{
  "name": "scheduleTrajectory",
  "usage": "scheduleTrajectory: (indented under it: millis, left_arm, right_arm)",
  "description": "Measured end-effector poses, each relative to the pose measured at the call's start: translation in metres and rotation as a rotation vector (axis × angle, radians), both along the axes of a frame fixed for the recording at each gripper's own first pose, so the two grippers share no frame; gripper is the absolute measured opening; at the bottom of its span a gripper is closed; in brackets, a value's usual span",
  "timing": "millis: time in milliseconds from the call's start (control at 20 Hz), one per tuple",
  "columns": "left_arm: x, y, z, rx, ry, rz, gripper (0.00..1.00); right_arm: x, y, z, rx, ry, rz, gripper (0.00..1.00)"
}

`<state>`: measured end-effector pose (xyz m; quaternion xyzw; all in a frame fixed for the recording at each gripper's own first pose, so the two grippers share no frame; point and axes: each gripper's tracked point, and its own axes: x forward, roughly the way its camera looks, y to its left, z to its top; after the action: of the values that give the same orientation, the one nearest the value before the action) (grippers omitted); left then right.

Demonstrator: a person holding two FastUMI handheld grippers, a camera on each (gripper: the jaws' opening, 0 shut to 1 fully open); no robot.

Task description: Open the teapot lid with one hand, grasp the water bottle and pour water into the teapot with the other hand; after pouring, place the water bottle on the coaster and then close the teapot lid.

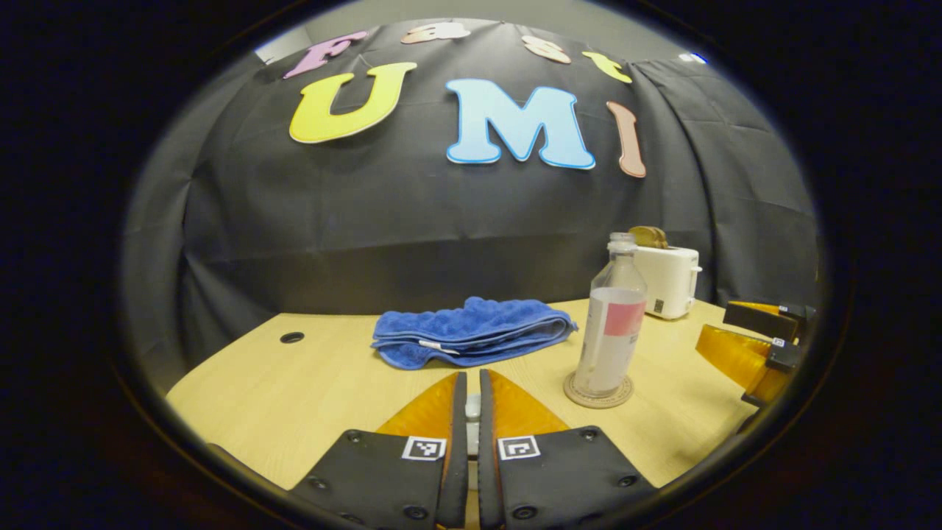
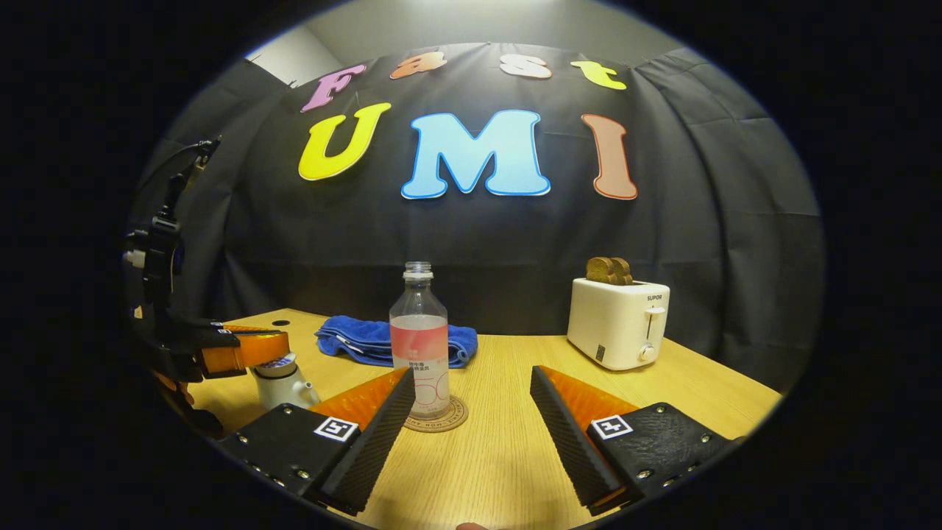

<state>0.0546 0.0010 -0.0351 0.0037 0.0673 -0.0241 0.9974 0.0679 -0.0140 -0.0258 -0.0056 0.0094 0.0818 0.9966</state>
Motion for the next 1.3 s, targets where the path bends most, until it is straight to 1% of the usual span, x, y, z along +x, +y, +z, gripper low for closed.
scheduleTrajectory:
  millis: [250,400,550,600,650,700,800,1000,1100,1150,1200,1300]
  left_arm:
    - [-0.001,0.000,0.000,0.010,-0.012,0.009,0.12]
    - [0.000,-0.002,-0.012,0.016,0.014,0.012,0.12]
    - [-0.002,-0.004,-0.012,0.031,0.011,0.013,0.12]
    - [-0.003,-0.005,-0.011,0.032,0.012,0.007,0.15]
    - [-0.003,-0.005,-0.011,0.036,0.007,0.009,0.22]
    - [-0.005,-0.004,-0.008,0.037,0.005,0.015,0.25]
    - [-0.010,-0.003,-0.005,0.019,0.000,0.020,0.26]
    - [-0.033,-0.002,0.007,-0.022,-0.024,0.011,0.25]
    - [-0.049,0.000,0.014,-0.022,-0.043,0.005,0.25]
    - [-0.058,0.000,0.016,-0.019,-0.051,0.004,0.23]
    - [-0.067,0.000,0.019,-0.019,-0.058,0.002,0.25]
    - [-0.084,-0.001,0.024,-0.021,-0.076,-0.003,0.24]
  right_arm:
    - [-0.001,0.003,0.000,-0.012,-0.003,0.006,0.99]
    - [-0.002,0.003,0.002,-0.018,-0.011,0.005,0.99]
    - [-0.002,0.004,0.002,-0.015,-0.010,0.007,0.99]
    - [-0.002,0.005,0.002,-0.015,-0.009,0.009,0.99]
    - [-0.003,0.006,0.003,-0.017,-0.011,0.012,0.99]
    - [-0.004,0.008,0.003,-0.019,-0.014,0.015,0.99]
    - [-0.006,0.013,0.005,-0.022,-0.022,0.025,0.99]
    - [-0.016,0.023,0.005,0.004,-0.020,0.049,0.99]
    - [-0.025,0.026,0.004,0.008,-0.015,0.048,0.99]
    - [-0.031,0.027,0.005,0.010,-0.015,0.046,0.99]
    - [-0.038,0.029,0.005,0.012,-0.015,0.045,0.99]
    - [-0.051,0.030,0.006,0.016,-0.017,0.040,0.99]
